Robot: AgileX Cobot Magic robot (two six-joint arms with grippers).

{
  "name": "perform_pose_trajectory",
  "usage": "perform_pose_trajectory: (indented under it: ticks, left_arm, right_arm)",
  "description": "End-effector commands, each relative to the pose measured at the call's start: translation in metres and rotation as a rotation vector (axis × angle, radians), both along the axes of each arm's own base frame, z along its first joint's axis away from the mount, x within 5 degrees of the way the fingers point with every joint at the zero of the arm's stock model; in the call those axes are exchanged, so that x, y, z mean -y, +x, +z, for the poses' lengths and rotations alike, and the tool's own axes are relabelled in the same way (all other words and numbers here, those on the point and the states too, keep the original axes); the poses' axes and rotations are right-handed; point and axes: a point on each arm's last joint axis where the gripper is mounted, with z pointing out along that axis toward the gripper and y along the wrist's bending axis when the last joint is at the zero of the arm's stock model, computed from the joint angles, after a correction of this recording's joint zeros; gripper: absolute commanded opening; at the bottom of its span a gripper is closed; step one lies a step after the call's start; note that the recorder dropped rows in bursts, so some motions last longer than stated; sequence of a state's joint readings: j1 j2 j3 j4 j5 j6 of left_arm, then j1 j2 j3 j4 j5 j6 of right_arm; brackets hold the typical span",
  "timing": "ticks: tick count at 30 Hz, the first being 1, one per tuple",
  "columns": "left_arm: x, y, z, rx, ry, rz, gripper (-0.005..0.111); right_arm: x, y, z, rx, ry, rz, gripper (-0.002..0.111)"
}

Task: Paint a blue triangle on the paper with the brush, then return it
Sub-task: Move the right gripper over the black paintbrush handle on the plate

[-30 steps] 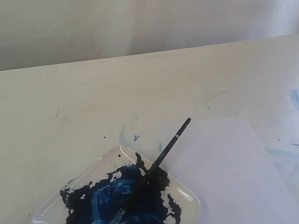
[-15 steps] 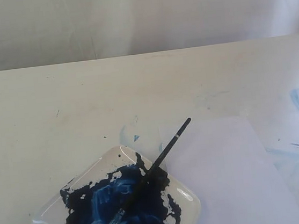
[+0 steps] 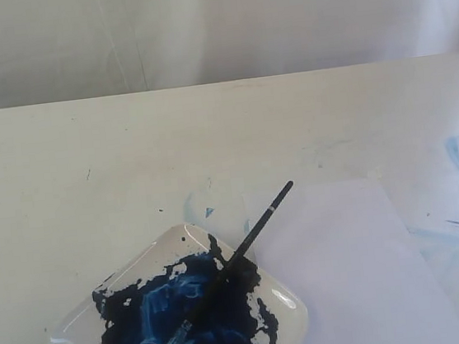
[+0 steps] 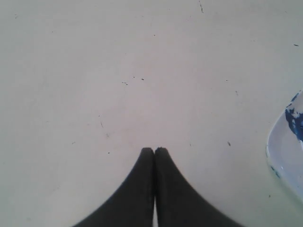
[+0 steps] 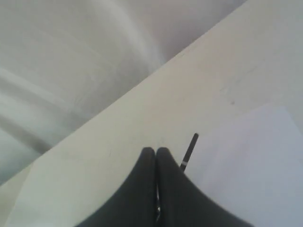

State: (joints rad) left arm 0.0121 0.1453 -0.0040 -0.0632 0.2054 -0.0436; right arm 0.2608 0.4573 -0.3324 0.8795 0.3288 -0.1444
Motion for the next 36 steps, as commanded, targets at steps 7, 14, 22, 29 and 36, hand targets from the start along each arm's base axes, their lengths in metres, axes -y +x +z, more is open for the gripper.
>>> perform_pose_trajectory:
  ticks: [7, 14, 22, 29, 36]
  left_arm:
    - [0.000, 0.000, -0.001, -0.007, -0.010, 0.005, 0.000]
    - [0.000, 0.000, -0.001, -0.007, -0.010, 0.005, 0.000]
    - [0.000, 0.000, -0.001, -0.007, -0.010, 0.005, 0.000]
    - [0.000, 0.000, -0.001, -0.007, -0.010, 0.005, 0.000]
    - [0.000, 0.000, -0.001, -0.007, -0.010, 0.005, 0.000]
  right_arm:
    - [-0.047, 0.055, -0.002, -0.166, -0.068, 0.292, 0.000]
    - [-0.099, 0.078, -0.020, -0.258, -0.171, 0.431, 0.000]
    - [-0.154, 0.101, -0.055, -0.382, -0.229, 0.375, 0.000]
    - [-0.172, 0.120, -0.082, -0.562, -0.148, 0.263, 0.000]
    - [-0.178, 0.125, -0.099, -0.610, -0.174, 0.258, 0.000]
